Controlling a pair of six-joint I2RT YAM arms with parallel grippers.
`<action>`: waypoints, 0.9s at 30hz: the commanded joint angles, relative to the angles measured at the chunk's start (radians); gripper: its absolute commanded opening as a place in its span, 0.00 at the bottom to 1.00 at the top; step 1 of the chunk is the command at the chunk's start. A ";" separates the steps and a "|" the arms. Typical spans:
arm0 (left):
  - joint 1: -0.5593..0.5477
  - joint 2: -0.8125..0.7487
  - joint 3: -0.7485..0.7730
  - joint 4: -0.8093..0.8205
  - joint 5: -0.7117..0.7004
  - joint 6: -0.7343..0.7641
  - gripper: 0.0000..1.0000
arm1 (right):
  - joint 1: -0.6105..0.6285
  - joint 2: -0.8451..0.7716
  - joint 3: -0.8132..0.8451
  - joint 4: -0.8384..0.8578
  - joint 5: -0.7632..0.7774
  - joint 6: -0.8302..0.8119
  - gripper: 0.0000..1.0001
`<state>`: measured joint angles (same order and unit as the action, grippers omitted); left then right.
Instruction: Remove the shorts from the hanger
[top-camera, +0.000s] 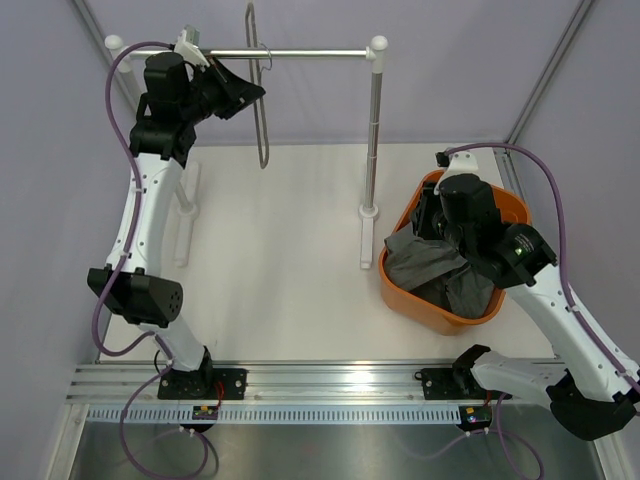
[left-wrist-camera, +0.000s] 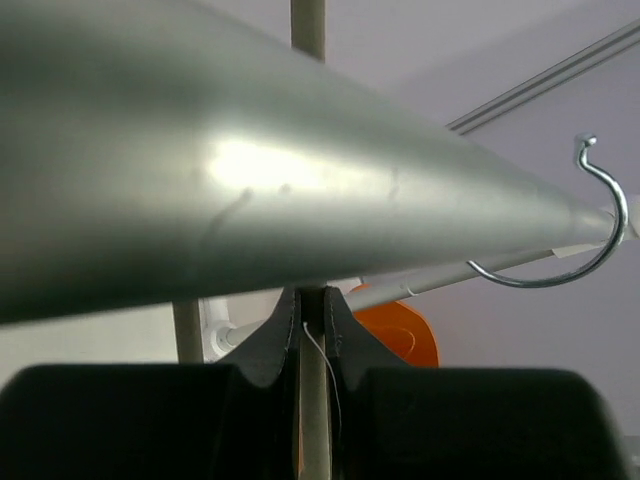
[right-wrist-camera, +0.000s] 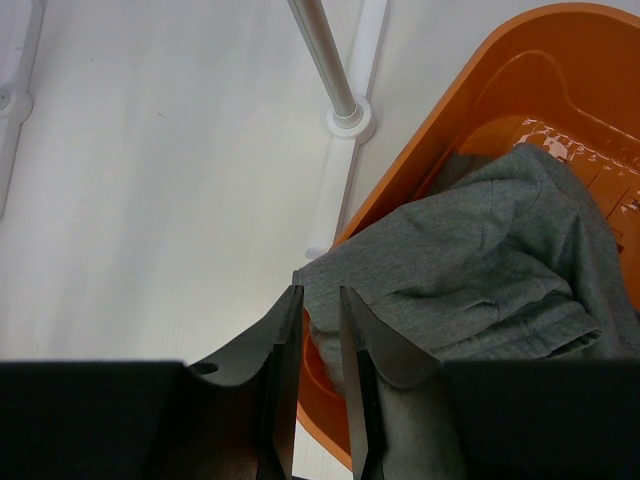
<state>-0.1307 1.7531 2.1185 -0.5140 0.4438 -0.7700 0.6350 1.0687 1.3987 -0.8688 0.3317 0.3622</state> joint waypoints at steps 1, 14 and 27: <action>0.000 -0.122 -0.107 0.046 -0.019 0.069 0.00 | 0.009 0.004 0.036 0.017 0.007 -0.012 0.29; 0.002 -0.369 -0.322 -0.066 0.104 0.351 0.00 | 0.009 0.072 0.109 0.080 -0.063 -0.088 0.29; 0.000 -0.444 -0.536 -0.083 0.403 0.400 0.00 | 0.009 0.169 0.210 0.194 -0.158 -0.241 0.32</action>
<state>-0.1307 1.3720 1.6508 -0.6285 0.7059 -0.4053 0.6350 1.2083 1.5410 -0.7647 0.2226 0.2142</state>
